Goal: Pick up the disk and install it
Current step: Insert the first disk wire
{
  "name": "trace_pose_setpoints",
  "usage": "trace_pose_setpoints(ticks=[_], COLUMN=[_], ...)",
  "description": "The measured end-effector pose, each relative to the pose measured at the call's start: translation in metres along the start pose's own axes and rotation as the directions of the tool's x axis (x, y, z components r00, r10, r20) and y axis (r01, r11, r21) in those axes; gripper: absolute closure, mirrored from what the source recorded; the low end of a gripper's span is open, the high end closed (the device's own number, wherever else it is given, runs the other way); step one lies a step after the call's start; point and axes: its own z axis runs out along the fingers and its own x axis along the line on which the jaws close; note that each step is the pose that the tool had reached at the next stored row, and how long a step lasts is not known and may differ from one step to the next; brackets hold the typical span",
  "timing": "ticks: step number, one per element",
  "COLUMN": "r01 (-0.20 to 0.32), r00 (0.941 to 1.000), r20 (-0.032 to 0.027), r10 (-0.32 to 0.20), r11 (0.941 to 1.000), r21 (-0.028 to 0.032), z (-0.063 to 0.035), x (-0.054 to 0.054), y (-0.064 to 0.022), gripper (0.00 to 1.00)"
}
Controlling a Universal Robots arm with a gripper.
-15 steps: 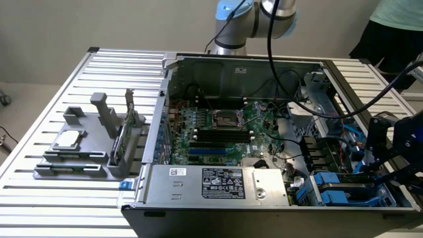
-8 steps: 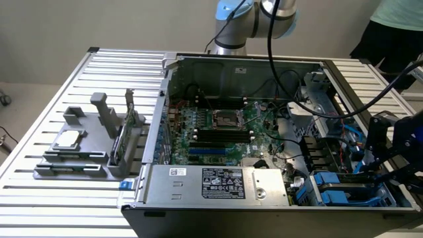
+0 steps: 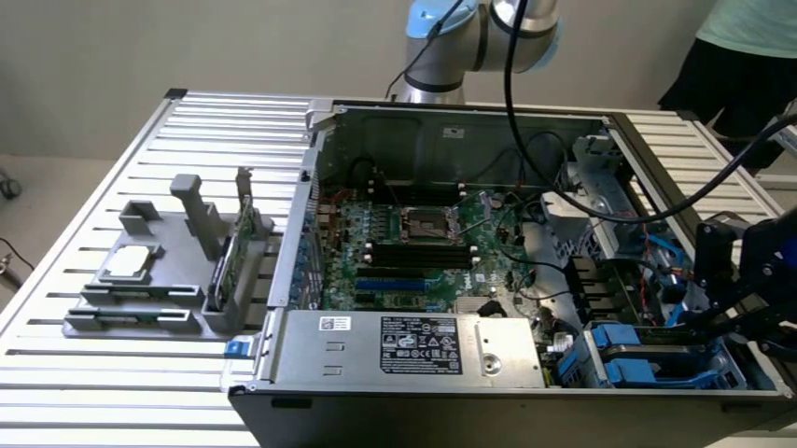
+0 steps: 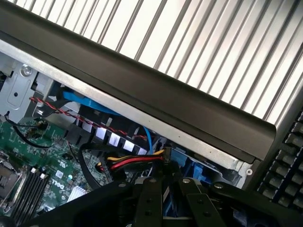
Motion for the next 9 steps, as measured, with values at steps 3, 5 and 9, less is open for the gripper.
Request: trace_pose_setpoints(ticks=[3,5,9], r01=[-0.008,-0.012,-0.018], r00=[1.0000,0.9998,0.9993], r20=[-0.0058,-0.0144,-0.0320], r10=[0.008,0.012,0.019], r11=[0.9999,0.9997,0.9995], r21=[0.0117,0.0192,0.0254], z=[-0.0002,-0.0001,-0.0008], x=[0.0003,0.0006,0.0012], y=[-0.0007,-0.0013,-0.0022], gripper=[0.82,0.82,0.82])
